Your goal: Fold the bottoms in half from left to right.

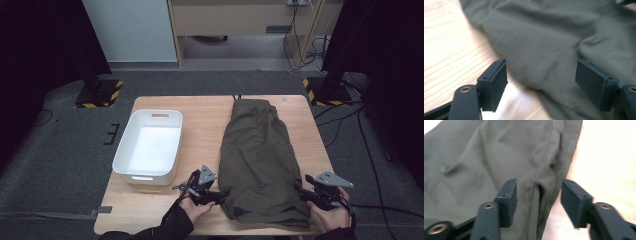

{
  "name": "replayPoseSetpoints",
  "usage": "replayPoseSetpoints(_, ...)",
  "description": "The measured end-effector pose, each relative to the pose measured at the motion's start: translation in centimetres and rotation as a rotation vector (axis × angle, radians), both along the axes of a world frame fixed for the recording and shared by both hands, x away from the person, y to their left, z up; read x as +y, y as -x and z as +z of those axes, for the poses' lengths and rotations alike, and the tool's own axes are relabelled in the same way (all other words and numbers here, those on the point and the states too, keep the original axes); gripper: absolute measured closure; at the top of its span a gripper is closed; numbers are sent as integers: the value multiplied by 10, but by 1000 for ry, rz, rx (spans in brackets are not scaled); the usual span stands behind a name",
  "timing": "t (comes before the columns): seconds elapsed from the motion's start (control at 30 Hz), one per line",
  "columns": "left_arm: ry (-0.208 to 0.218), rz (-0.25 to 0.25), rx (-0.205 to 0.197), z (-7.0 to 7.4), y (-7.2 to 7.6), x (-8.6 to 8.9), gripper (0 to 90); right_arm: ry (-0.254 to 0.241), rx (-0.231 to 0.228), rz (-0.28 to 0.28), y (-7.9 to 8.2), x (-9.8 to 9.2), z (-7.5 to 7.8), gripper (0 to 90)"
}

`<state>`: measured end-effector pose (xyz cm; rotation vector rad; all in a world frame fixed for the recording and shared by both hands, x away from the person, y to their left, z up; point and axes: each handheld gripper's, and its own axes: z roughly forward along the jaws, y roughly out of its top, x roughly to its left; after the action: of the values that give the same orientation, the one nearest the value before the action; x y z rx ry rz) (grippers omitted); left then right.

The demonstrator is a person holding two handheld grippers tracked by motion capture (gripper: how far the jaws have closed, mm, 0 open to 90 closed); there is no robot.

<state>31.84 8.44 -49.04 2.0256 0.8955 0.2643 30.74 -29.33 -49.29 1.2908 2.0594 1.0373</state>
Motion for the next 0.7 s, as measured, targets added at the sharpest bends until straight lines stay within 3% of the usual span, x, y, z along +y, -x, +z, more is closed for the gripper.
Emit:
replayPoseSetpoints(0.13,56,-42,17,5,10,-4,282,-13,-37,-3,-13,6,4,376)
replayPoseSetpoints(0.27,77,-78,25,5,16,-10,306,-14,-55,-1,-31,14,8,352)
replayPoseSetpoints(0.53,1,-178,73,-7,29,-26,471,3,-26,-23,-63,28,2,363)
replayPoseSetpoints(0.6,-32,-189,88,-11,32,-29,530,12,-12,-22,-68,30,-1,403)
replayPoseSetpoints(0.7,-78,-197,106,-15,34,-30,658,28,7,-12,-72,31,-5,537)
